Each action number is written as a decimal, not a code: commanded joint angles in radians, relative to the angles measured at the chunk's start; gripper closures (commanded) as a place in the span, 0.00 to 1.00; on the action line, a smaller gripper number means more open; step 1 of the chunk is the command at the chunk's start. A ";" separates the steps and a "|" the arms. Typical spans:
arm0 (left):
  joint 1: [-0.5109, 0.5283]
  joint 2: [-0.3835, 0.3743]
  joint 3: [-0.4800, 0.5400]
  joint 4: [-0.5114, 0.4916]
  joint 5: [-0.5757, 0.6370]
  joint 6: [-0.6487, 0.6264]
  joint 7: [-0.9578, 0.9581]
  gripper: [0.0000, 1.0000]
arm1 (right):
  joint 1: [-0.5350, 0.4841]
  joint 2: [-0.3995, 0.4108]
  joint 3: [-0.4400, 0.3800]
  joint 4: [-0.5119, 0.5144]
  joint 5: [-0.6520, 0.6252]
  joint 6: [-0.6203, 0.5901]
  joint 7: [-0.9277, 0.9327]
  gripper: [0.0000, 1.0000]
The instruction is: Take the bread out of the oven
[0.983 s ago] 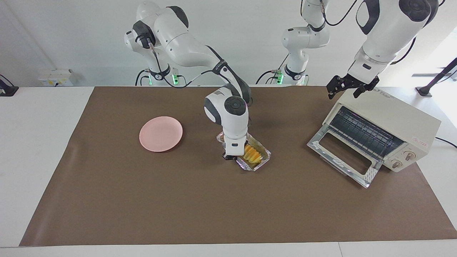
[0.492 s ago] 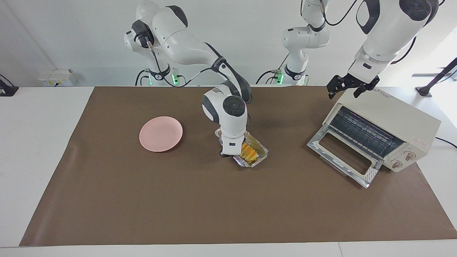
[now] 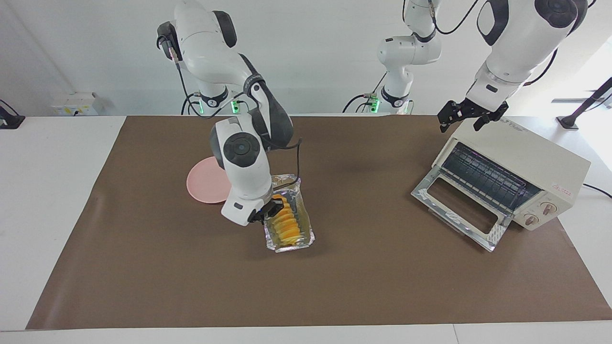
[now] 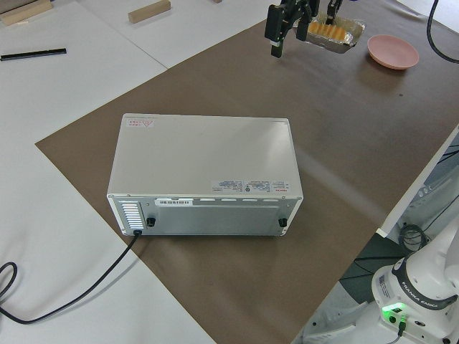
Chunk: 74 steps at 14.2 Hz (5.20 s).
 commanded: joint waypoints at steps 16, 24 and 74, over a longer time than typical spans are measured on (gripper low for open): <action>0.018 -0.025 -0.013 -0.019 -0.008 0.000 0.002 0.00 | -0.254 -0.096 0.000 -0.296 0.011 0.213 -0.312 0.00; 0.018 -0.025 -0.011 -0.019 -0.008 0.000 0.002 0.00 | -0.173 -0.090 0.002 -0.286 -0.064 0.266 -0.268 0.10; 0.018 -0.025 -0.013 -0.019 -0.008 0.000 0.003 0.00 | -0.156 -0.811 0.009 -1.290 0.063 0.578 -0.294 0.00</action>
